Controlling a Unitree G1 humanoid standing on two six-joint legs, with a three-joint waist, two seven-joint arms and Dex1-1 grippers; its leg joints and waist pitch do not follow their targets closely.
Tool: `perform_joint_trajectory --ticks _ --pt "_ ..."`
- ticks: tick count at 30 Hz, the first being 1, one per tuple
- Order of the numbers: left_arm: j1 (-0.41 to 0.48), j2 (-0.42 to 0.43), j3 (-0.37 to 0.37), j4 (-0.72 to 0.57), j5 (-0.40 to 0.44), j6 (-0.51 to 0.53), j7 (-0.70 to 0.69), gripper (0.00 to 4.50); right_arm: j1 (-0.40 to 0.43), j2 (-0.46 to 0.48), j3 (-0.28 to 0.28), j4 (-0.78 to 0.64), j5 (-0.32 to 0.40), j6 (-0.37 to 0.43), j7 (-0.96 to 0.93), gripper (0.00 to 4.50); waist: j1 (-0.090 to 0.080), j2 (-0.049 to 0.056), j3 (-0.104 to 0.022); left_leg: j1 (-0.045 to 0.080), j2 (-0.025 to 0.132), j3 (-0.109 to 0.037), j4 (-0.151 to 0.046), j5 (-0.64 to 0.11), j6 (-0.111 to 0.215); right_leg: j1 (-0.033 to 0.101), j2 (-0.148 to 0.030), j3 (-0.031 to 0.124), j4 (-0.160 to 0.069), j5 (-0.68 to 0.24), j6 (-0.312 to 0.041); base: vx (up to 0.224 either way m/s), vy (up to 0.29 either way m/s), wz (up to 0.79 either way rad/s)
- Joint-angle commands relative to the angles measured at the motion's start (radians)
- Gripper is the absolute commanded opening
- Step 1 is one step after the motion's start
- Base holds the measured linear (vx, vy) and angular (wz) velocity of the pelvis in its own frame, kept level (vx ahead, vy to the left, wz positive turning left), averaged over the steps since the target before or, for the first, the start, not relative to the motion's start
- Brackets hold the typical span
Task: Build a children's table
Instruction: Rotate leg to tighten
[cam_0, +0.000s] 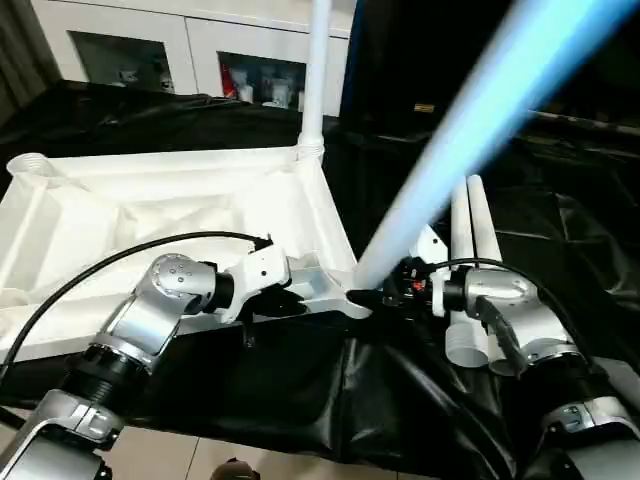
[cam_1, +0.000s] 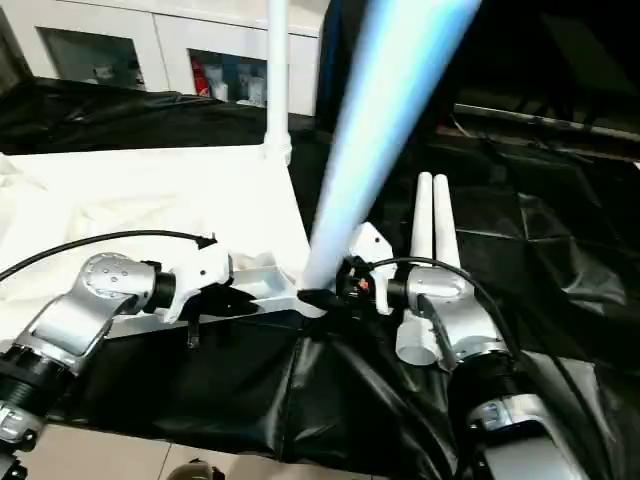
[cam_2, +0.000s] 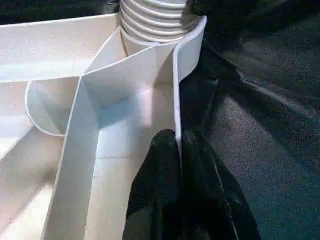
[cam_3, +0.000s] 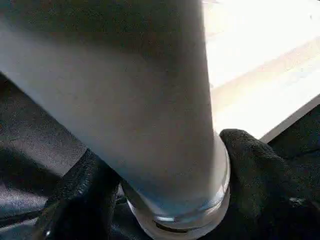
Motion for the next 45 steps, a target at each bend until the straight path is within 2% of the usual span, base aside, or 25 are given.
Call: perform_joint_trajectory --ticks 1,6,12,15,17,20,24,26,32,33,34,35,37,40,45 --pt "-0.007 0.001 0.015 -0.055 -0.021 -0.009 -0.01 0.0 0.0 0.0 -0.013 -0.01 0.012 -0.003 -0.003 2.78 0.0 0.005 -0.075 0.011 0.024 0.0 -0.057 -0.159 0.03 0.063 -0.059 0.055 -0.057 -0.086 -0.204 0.0 0.0 0.0" --pt "-0.007 0.007 0.011 -0.052 -0.022 -0.005 -0.02 0.0 0.01 -0.003 -0.008 0.0 0.016 0.002 0.014 2.76 0.0 0.007 -0.074 0.011 0.024 -0.001 -0.057 -0.171 0.027 0.062 -0.06 0.056 -0.058 -0.105 -0.202 0.0 0.0 0.0" --pt "-0.005 0.013 0.011 -0.056 -0.029 0.001 -0.036 0.0 0.006 0.004 -0.032 0.019 0.052 0.048 0.042 2.75 0.0 0.008 -0.073 0.012 0.025 -0.002 -0.058 -0.204 0.019 0.06 -0.06 0.056 -0.061 -0.151 -0.197 0.0 0.0 0.0" --pt "-0.013 0.008 0.02 -0.042 -0.038 0.003 -0.035 0.0 -0.018 0.031 -0.1 0.09 0.13 0.133 0.054 2.75 -0.001 0.01 -0.074 0.011 0.026 -0.003 -0.057 -0.211 0.02 0.059 -0.061 0.056 -0.06 -0.149 -0.21 0.0 0.0 0.0" --pt "-0.018 -0.001 0.023 -0.031 -0.04 0.002 -0.029 0.0 -0.026 0.042 -0.122 0.124 0.154 0.158 0.059 2.75 0.001 0.011 -0.073 0.01 0.026 -0.004 -0.057 -0.21 0.016 0.059 -0.062 0.055 -0.06 -0.148 -0.21 0.0 0.0 0.0" --pt "-0.021 -0.006 0.021 -0.021 -0.035 -0.002 -0.025 0.0 -0.024 0.041 -0.11 0.149 0.145 0.161 0.074 2.74 0.0 0.013 -0.075 0.01 0.026 -0.003 -0.056 -0.209 0.012 0.059 -0.061 0.054 -0.058 -0.138 -0.216 0.0 0.0 0.0" --pt "-0.026 -0.009 0.02 -0.007 -0.03 -0.011 -0.024 0.0 -0.01 0.035 -0.056 0.183 0.103 0.148 0.103 2.74 0.002 0.011 -0.075 0.009 0.024 -0.003 -0.055 -0.204 0.01 0.061 -0.062 0.054 -0.058 -0.138 -0.211 0.0 0.0 0.0" --pt "-0.029 -0.008 0.018 -0.002 -0.029 -0.012 -0.024 0.0 -0.011 0.04 -0.051 0.196 0.091 0.142 0.104 2.74 0.003 0.015 -0.075 0.01 0.025 -0.003 -0.055 -0.208 0.008 0.06 -0.063 0.054 -0.059 -0.147 -0.211 0.0 0.0 0.0" --pt "-0.029 0.003 0.014 -0.007 -0.026 -0.006 -0.032 0.0 -0.018 0.046 -0.023 0.241 0.036 0.097 0.078 2.74 0.002 0.014 -0.072 0.012 0.026 -0.006 -0.059 -0.244 -0.004 0.059 -0.065 0.053 -0.065 -0.201 -0.2 0.0 0.0 0.0" --pt "-0.027 0.01 0.013 -0.007 -0.022 -0.008 -0.039 0.0 -0.017 0.036 0.018 0.26 -0.015 0.062 0.068 2.74 0.001 0.02 -0.072 0.014 0.027 -0.007 -0.06 -0.256 -0.009 0.057 -0.064 0.053 -0.067 -0.21 -0.198 0.0 0.0 0.0" --pt "-0.027 0.013 0.012 -0.006 -0.021 -0.009 -0.041 0.0 -0.016 0.032 0.033 0.264 -0.032 0.055 0.067 2.74 -0.002 0.019 -0.07 0.013 0.026 -0.007 -0.061 -0.264 -0.012 0.057 -0.063 0.053 -0.067 -0.216 -0.197 0.0 0.0 0.0" --pt "-0.027 0.015 0.011 -0.003 -0.02 -0.011 -0.044 0.0 -0.018 0.029 0.047 0.27 -0.043 0.061 0.077 2.74 -0.002 0.022 -0.069 0.013 0.025 -0.008 -0.062 -0.271 -0.013 0.058 -0.062 0.053 -0.067 -0.226 -0.194 0.0 0.0 0.0" --pt "-0.03 0.017 0.009 0.002 -0.02 -0.013 -0.05 0.0 -0.026 0.024 0.067 0.279 -0.057 0.077 0.096 2.74 -0.005 0.021 -0.065 0.019 0.026 -0.009 -0.065 -0.321 -0.018 0.055 -0.064 0.053 -0.078 -0.31 -0.177 0.0 0.0 0.0" --pt "-0.035 0.017 0.007 0.007 -0.018 -0.016 -0.053 0.0 -0.036 0.019 0.088 0.295 -0.075 0.085 0.109 2.74 -0.006 0.02 -0.063 0.024 0.026 -0.011 -0.067 -0.351 -0.02 0.055 -0.065 0.054 -0.082 -0.349 -0.168 0.0 0.0 0.0" --pt "-0.041 0.016 -0.002 0.004 -0.023 -0.018 -0.075 0.0 -0.061 0.026 0.095 0.346 -0.084 0.073 0.148 2.74 -0.006 0.023 -0.065 0.027 0.029 -0.013 -0.068 -0.369 -0.023 0.054 -0.064 0.055 -0.079 -0.325 -0.189 0.0 0.0 0.0"
